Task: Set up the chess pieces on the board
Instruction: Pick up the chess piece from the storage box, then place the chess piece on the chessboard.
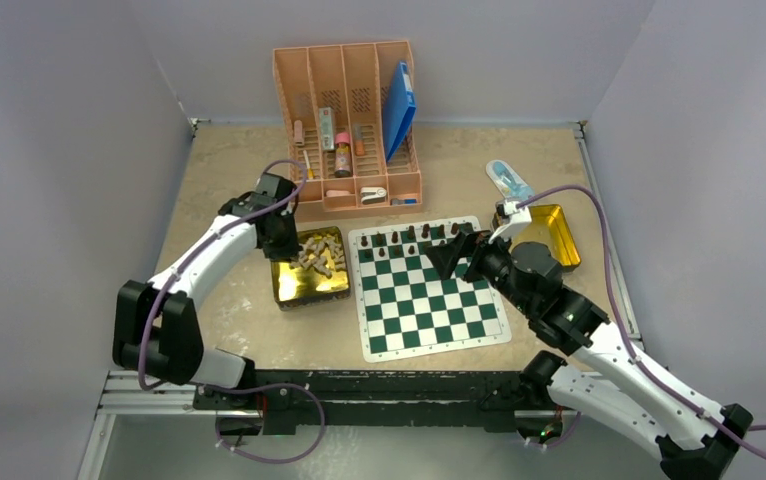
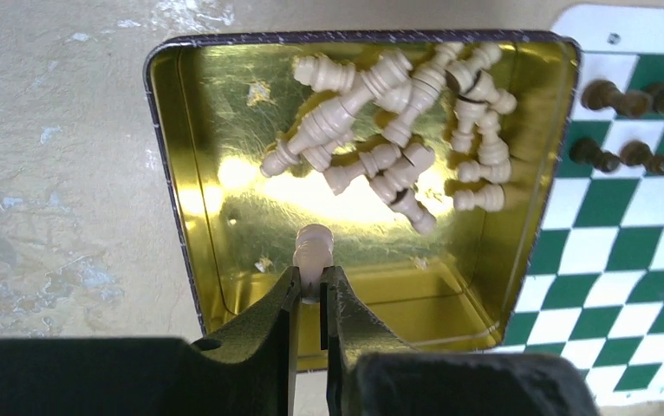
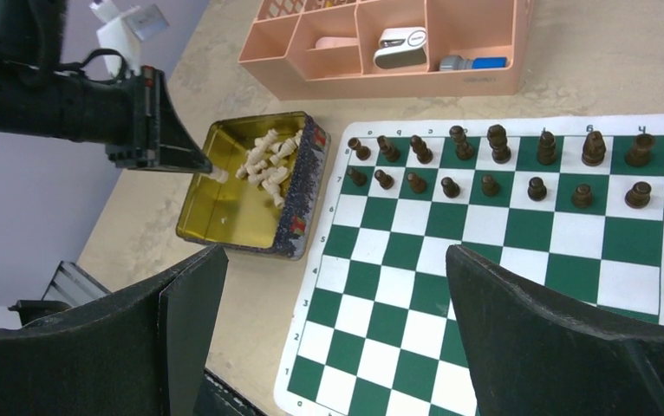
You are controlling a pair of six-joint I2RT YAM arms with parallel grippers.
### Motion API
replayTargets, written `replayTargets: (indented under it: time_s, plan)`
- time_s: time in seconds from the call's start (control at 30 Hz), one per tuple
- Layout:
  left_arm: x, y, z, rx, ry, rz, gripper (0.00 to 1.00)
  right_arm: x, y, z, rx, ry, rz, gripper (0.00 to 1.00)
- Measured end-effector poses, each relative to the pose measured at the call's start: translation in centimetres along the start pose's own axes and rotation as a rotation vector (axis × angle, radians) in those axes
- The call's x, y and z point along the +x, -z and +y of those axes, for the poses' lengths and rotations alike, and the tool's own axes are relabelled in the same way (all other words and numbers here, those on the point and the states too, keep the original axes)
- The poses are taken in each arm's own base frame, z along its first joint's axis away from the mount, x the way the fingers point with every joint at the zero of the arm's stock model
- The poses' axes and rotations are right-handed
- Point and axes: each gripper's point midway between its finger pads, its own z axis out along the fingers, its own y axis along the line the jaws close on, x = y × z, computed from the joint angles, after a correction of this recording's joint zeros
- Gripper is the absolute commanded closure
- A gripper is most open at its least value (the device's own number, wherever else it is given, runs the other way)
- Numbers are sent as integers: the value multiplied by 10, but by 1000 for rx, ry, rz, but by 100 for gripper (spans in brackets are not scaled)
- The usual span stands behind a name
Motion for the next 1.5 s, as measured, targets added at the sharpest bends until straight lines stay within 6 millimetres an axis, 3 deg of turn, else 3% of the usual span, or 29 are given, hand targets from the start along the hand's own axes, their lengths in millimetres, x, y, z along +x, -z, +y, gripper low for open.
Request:
replayTargets:
  time_s: [0.2, 0.47, 0.6, 0.83, 1.1, 1.5]
  plan:
    - [1, 27, -15, 103, -62, -27, 96, 3, 0, -2, 19, -2, 25, 2]
    - [9, 56, -62, 256, -184, -29, 96, -18, 12, 2, 39, -4, -8, 2]
    - [32, 67, -90, 317, -284, -4, 96, -32, 23, 2, 52, -9, -44, 2]
    - [76, 80, -122, 378, -405, 50, 97, -62, 44, 9, 36, -43, -138, 2]
    - [137, 97, -150, 422, -533, 93, 96, -68, 58, -1, 79, -59, -178, 2]
    - [192, 69, -156, 255, -610, 114, 96, -73, 75, -12, 114, -95, -225, 2]
